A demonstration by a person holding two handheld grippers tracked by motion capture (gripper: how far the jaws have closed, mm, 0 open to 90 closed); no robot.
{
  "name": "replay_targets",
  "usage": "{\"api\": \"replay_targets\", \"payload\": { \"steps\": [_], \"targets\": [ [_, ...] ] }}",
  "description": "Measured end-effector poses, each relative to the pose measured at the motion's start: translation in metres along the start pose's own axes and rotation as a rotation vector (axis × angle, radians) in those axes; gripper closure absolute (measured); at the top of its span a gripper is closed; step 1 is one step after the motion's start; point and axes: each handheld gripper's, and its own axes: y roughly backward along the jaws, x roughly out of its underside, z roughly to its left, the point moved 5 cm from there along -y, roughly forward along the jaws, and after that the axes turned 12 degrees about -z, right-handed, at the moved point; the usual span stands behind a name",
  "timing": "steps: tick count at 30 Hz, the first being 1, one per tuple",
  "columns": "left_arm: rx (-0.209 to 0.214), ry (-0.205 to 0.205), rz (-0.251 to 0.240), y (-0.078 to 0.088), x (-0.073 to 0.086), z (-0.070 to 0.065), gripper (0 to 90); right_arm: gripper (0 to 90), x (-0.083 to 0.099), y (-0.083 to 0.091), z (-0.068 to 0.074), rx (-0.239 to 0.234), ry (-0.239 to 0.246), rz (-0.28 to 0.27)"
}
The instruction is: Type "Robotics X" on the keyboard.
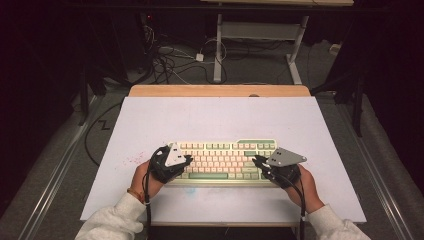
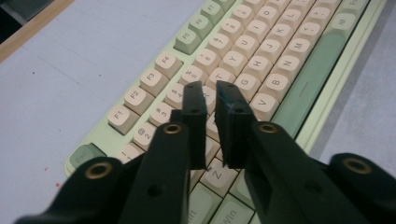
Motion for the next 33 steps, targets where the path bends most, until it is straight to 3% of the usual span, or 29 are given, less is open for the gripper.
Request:
{"api": "replay_targets", "payload": {
  "steps": [4,7,9,12,15,20,25,33],
  "targets": [
    [-0.006,-0.016,-0.012,0.0,0.0,-0.002,69.7,72.7,-0.002,0.001,0.001,0.001,0.008,-0.015],
    [-0.002,-0.026,-0.023,-0.001,0.001,-0.004,54.9,62.9,-0.003,0.001,0.002,0.004,0.016,-0.022],
    [-0.001,-0.033,-0.032,-0.001,0.002,-0.005,47.0,49.5,-0.004,0.001,0.003,0.01,0.017,-0.027],
    [-0.064,-0.058,-0.052,0.001,0.006,-0.005,25.9,36.4,-0.004,0.001,0.004,0.016,0.026,-0.034],
    [-0.066,-0.041,-0.089,0.004,0.006,-0.002,21.3,27.7,-0.006,0.002,0.004,0.025,0.023,-0.059],
    [-0.072,-0.047,-0.124,0.009,0.005,0.0,17.8,19.5,-0.007,0.008,0.002,0.063,0.027,-0.088],
    [-0.092,-0.072,-0.141,0.018,0.005,0.0,17.8,16.6,-0.007,0.017,-0.002,0.111,0.032,-0.088],
    [-0.134,-0.082,-0.154,0.033,0.013,0.001,17.8,16.5,-0.002,0.036,-0.008,0.135,0.031,-0.103]
  ]
}}
